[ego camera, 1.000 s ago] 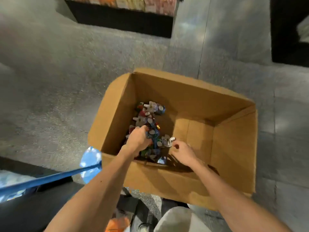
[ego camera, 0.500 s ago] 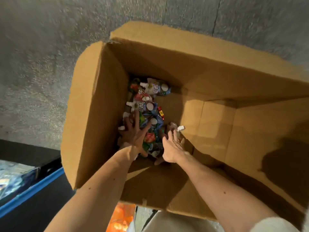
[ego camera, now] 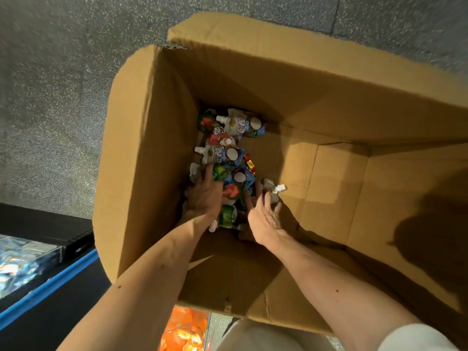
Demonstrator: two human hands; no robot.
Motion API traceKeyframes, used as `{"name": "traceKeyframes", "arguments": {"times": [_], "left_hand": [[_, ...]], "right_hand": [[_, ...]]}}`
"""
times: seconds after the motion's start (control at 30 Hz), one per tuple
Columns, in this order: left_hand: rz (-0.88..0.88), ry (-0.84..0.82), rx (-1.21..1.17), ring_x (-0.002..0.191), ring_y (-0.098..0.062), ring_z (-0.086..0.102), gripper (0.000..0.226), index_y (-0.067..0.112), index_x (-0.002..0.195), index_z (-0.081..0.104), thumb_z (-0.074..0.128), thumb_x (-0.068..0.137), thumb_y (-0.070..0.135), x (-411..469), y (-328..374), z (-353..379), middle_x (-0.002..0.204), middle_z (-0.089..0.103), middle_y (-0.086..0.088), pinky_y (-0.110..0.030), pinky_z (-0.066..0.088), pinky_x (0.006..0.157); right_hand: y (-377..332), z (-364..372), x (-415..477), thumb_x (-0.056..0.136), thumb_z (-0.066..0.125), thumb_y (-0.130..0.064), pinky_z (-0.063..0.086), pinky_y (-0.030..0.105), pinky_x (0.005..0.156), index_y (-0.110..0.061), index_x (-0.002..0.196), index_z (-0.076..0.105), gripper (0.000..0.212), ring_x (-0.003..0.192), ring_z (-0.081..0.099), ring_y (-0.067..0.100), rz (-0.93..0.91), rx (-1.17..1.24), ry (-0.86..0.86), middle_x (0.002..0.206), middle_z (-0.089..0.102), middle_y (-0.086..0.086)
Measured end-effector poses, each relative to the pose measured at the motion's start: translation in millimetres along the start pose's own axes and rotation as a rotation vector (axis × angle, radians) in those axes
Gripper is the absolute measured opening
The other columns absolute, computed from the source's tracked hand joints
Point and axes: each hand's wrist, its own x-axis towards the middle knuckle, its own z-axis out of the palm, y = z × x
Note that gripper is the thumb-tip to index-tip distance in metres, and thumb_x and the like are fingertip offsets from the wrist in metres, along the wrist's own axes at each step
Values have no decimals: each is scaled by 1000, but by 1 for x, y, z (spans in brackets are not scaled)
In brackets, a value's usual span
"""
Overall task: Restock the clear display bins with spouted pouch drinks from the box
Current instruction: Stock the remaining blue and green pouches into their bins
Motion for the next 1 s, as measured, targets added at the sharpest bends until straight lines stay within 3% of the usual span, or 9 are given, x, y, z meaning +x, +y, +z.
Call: {"name": "traceKeyframes", "arguments": {"times": [0.13,0.27,0.37,0.47,0.57,0.7,0.83,0.9,1.0], "left_hand": [[-128,10,-219,128,-30,46,44,14,123,63,74,86,36,-5,-3,-18,150,33,-2,-49,46,103],[-225,35,-384,125,-29,49,51,16,125,63,78,82,38,-13,-8,-18,146,38,0,-44,44,101],[-237,33,-412,124,-29,50,50,15,125,65,78,82,38,-24,-8,-19,144,40,0,-43,45,100],[-224,19,-413,124,-29,49,50,13,123,66,78,82,38,-32,-7,-27,145,40,-1,-41,45,99],[-205,40,-444,123,-27,50,45,13,120,67,77,84,37,-45,-3,-37,140,45,-3,-33,43,94],[-230,-101,-729,127,-35,52,52,-4,136,52,65,96,26,-63,1,-45,135,55,-15,-26,40,85],[-249,11,-1008,121,-25,54,79,2,147,37,74,87,39,-96,9,-60,139,52,-15,-33,47,95],[-194,70,-1114,103,-17,60,69,3,138,51,79,83,34,-119,17,-69,117,61,-6,-29,52,83],[-109,109,-1273,72,-12,68,42,8,104,74,84,77,39,-154,25,-77,86,74,-2,-19,48,54]], "right_hand": [[1,-1,9,81,58,8,8,73,113,4,149,33,72,147,-6,49,-7,-102,31,158,13,31],[-2,3,10,87,58,1,25,54,116,5,147,36,63,137,22,50,-49,-120,100,141,39,32],[8,2,9,89,56,1,38,46,108,-1,140,43,52,129,33,38,5,56,151,134,46,22],[19,0,7,88,64,-17,35,47,104,-4,138,43,56,130,37,31,75,143,145,136,51,13],[27,3,7,87,63,-18,37,46,104,-7,132,49,48,130,40,32,125,307,84,136,48,11],[47,-4,-1,89,69,-23,42,37,97,-5,137,48,55,124,50,33,121,492,94,138,50,13],[67,-27,-26,80,77,-27,48,34,94,-14,132,58,57,114,60,27,174,784,143,126,64,6],[69,-43,-44,78,76,-20,53,35,89,-17,116,65,39,100,66,21,123,909,193,110,70,4],[62,-74,-86,86,68,-5,53,25,75,-14,113,64,29,90,67,13,9,1043,259,106,72,3]]}}
